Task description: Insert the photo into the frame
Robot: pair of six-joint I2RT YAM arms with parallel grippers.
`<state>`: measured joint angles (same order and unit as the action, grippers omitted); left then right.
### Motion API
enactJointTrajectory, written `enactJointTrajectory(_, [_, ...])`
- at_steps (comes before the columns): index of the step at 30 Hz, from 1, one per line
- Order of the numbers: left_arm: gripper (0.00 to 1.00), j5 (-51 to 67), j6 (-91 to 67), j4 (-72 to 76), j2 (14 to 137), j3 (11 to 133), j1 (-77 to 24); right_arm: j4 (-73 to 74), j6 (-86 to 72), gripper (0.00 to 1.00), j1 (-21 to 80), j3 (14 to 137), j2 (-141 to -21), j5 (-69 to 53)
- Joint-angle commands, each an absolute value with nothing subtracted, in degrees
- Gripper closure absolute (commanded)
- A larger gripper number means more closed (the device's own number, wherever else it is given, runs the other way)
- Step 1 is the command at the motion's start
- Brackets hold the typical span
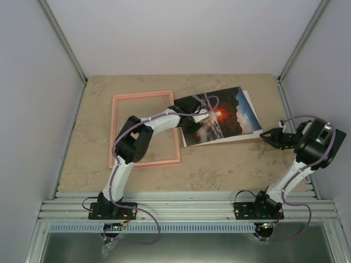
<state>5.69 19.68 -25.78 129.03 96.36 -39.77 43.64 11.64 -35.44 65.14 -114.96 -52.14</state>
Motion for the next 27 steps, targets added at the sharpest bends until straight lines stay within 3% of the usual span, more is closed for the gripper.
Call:
enactJointTrajectory(1, [0.60,4.9,19.7,-27.1,131.8,95.9,-40.5,45.8,12.2,0.63,-35.4,64.6,-115.1,-53.6])
enactJointTrajectory(17, [0.61,4.5,20.0,-27.1,132.0,96.1,-40.6,46.8,12.1,0.86,-35.3,66.3,-113.5,-60.4])
enactJointTrajectory(20, [0.61,4.5,20.3,-27.3,132.0,96.2,-40.6,46.8,12.0,0.85,-35.3,66.1,-112.7,-60.0])
enactJointTrajectory(23, [0.61,4.6,20.5,-27.4,132.0,96.2,-40.6,46.6,11.5,0.78,-35.2,65.7,-111.6,-57.7])
enactJointTrajectory(27, [0.61,4.7,20.9,-27.3,132.3,96.4,-40.6,45.9,10.2,0.80,-35.2,65.3,-110.5,-55.1])
